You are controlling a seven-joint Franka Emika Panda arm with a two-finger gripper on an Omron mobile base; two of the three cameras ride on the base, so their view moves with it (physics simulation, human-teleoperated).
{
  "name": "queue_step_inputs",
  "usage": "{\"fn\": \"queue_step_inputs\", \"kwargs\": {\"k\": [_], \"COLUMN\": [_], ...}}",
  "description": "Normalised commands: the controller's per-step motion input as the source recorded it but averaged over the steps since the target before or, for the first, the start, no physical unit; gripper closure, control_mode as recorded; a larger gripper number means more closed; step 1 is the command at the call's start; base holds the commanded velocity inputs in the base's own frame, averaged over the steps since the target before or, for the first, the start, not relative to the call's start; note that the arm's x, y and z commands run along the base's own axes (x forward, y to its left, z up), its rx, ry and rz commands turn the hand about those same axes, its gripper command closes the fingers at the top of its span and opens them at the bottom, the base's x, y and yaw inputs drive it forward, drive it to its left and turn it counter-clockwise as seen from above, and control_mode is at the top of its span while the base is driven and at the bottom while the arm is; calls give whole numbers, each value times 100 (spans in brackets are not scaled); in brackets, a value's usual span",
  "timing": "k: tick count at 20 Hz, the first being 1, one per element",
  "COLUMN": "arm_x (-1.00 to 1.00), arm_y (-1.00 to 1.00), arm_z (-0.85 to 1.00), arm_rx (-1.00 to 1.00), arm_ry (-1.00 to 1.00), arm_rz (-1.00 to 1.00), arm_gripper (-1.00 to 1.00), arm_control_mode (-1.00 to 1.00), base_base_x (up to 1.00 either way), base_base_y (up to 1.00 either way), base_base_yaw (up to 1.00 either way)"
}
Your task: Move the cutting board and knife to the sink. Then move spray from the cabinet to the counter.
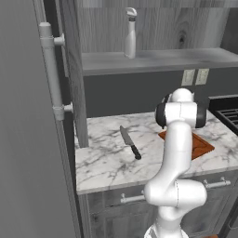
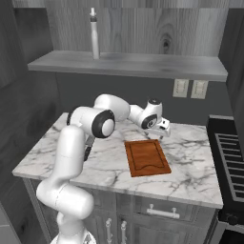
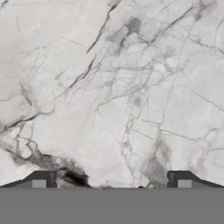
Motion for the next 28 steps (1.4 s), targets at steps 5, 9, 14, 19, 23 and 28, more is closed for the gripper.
{"fn": "queue_step_inputs", "kwargs": {"k": [5,9,14,19,23,28], "arm_x": [1,0,2,3,2,0], "arm_y": [0,0,-1,-2,-1,0], "arm_z": [-15,-18,-18,-17,-13,-9], "arm_rx": [0,0,0,0,0,0], "arm_ry": [0,0,0,0,0,0], "arm_rz": [0,0,0,0,0,0], "arm_gripper": [-100,-100,-100,-100,-100,-100], "arm_control_mode": [-100,-100,-100,-100,-100,-100], "base_base_x": [0,0,0,0,0,0], "base_base_y": [0,0,0,0,0,0], "base_base_yaw": [0,0,0,0,0,0]}}
